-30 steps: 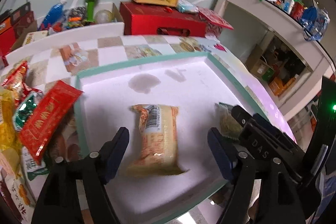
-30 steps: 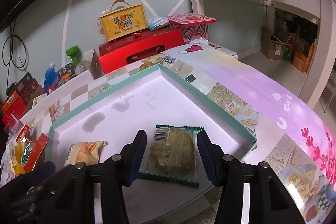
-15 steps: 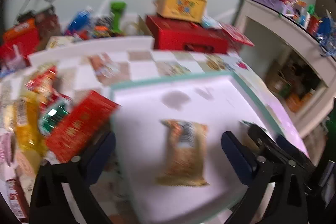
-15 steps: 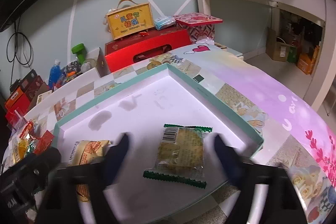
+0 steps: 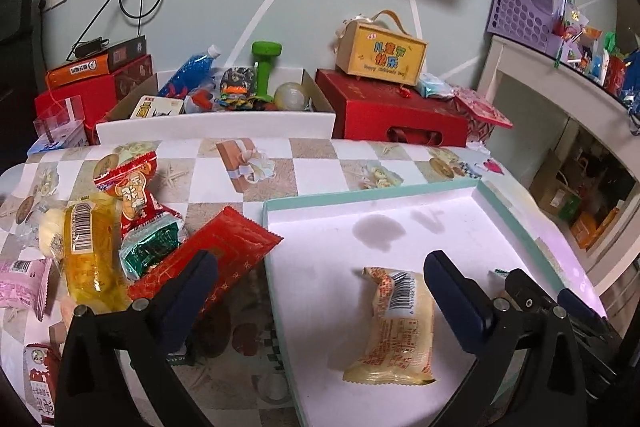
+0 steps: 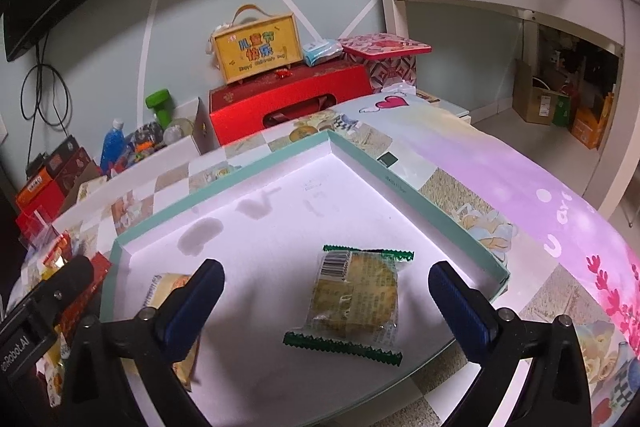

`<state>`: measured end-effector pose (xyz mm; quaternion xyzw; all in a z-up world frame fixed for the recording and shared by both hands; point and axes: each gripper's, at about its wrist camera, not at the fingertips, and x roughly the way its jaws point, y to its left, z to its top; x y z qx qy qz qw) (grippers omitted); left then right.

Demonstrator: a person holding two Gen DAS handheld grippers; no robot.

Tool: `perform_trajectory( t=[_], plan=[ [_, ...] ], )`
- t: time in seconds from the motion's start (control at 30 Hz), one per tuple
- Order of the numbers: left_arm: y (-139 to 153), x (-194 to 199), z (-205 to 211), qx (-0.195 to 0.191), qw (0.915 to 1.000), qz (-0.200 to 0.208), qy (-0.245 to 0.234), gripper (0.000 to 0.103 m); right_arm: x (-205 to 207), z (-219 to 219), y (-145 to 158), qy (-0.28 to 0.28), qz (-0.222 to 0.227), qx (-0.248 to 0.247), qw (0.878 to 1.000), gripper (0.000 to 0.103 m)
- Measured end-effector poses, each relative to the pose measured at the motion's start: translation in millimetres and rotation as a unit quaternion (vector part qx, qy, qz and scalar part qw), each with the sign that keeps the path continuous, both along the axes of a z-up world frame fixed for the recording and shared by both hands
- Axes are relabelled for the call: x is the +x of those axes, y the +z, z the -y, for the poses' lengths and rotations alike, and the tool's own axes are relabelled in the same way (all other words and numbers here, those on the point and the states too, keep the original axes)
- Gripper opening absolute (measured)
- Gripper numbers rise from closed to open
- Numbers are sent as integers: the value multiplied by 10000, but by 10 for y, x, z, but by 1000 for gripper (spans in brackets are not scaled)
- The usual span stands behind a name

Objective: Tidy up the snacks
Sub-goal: 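Move both open tools back over the snack pile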

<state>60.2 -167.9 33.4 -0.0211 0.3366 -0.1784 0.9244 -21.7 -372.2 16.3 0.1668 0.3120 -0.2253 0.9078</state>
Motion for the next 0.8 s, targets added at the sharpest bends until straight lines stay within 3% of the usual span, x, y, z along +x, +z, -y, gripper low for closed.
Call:
perform_trajectory(
  t=[0.27, 0.47, 0.57, 0.8],
  plan=[
    [129, -12, -111, -545, 9979, -195, -284, 103, -55, 71, 7, -158, 145, 286, 9994, 103],
    [273, -88, -286, -440, 9989, 155, -32, 103, -27, -35, 79, 134, 432, 432, 9980, 103],
    [262, -75, -397, -320, 9995, 4, 55, 103, -30, -115, 156, 334, 669, 540, 9957, 103],
    [198, -128, -774, -170, 9987, -310, 366, 103, 116, -511, 236, 1172, 470, 491, 9908, 103]
  ],
)
